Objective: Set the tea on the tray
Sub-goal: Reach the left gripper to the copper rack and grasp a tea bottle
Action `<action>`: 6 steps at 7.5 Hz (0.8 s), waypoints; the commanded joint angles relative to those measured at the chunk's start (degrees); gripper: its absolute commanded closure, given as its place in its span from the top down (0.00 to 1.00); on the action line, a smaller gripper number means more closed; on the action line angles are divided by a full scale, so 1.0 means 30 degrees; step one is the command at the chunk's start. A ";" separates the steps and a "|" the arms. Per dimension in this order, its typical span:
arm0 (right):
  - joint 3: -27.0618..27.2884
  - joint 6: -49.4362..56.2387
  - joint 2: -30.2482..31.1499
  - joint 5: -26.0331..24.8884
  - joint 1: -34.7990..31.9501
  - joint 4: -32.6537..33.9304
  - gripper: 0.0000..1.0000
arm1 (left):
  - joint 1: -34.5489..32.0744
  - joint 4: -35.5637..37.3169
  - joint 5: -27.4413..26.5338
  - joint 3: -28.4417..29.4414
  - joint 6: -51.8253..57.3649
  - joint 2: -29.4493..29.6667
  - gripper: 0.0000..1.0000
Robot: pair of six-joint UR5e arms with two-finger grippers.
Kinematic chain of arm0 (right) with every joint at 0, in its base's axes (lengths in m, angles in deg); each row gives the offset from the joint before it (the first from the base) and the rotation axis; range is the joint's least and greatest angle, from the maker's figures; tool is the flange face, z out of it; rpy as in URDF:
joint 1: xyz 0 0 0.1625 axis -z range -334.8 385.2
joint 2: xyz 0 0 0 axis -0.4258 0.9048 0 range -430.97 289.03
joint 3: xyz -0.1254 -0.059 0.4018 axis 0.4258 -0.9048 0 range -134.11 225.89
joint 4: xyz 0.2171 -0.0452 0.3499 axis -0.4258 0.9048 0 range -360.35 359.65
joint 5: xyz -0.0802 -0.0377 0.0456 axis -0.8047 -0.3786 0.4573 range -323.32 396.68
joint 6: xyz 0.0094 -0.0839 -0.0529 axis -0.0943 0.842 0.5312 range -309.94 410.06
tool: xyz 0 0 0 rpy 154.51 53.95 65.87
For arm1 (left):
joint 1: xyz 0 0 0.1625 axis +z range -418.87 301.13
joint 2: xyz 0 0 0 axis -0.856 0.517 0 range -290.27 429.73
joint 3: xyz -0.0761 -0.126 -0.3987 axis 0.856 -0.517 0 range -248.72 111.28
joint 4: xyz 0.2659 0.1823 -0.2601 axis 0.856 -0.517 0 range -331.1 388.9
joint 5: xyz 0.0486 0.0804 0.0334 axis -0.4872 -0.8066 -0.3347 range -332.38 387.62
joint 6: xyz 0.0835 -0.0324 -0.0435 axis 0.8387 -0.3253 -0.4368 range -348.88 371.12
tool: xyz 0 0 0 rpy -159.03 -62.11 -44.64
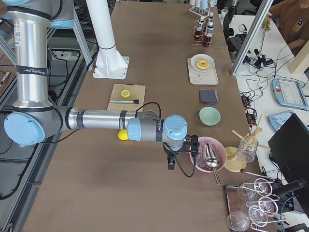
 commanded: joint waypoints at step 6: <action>0.0007 -0.0032 -0.0037 -0.0118 0.0000 -0.0008 1.00 | 0.3124 -0.3329 -0.2637 0.4734 -0.1143 0.3469 0.98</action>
